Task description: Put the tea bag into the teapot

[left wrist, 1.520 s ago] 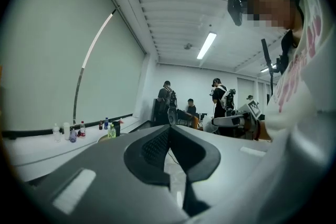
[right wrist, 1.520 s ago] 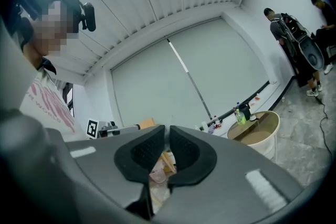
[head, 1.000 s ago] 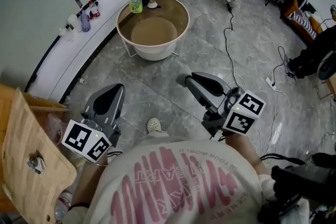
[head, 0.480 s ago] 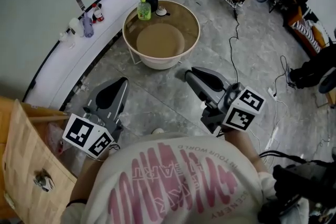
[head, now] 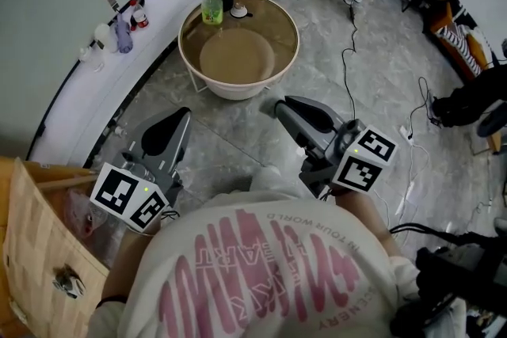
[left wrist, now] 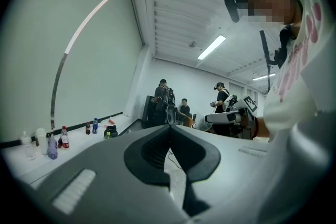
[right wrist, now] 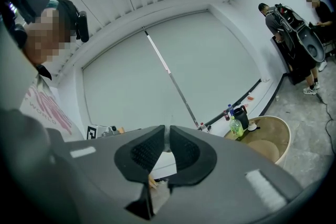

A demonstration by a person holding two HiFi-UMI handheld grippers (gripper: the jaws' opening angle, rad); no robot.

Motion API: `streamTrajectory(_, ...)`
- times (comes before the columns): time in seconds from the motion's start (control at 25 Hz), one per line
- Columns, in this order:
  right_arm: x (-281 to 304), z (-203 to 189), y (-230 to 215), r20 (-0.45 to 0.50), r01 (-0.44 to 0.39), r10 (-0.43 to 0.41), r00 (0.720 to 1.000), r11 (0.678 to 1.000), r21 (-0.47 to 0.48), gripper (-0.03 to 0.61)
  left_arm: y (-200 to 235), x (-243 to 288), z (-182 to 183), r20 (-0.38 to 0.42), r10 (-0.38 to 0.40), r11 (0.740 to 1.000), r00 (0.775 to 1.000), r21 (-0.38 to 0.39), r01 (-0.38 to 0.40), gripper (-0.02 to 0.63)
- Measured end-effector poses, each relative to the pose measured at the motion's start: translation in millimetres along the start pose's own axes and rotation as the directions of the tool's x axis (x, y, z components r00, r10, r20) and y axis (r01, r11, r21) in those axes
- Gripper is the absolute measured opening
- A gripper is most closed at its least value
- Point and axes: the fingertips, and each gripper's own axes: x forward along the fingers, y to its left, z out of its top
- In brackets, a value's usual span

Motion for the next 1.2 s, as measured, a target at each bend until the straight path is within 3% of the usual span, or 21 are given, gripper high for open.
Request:
streamTrajectory(0.24,7.8,1.6,-12.9,-0.014,0.009,-0.009,1.0,1.0,0.002,0.037,6.0,10.2,-7.8,-0.011,-0.013,1.0,1.0,-0.014,0.013,0.015)
streamTrajectory(0.6,32.4,4.1,-39.7,-0.033,-0.022,0.023,0.999,0.999,0.023,0.037,25.6,21.3,-16.3,-0.032,0.037,0.999,0.999,-0.027,-0.038,0.015)
streamTrajectory(1.2,105.9,53.7,-147.2,-0.084,-0.079,0.083,0.993,0.996,0.048,0.037,107.6,102.1,-0.5,-0.053,0.158,0.986,0.986,-0.051,-0.161,0.015)
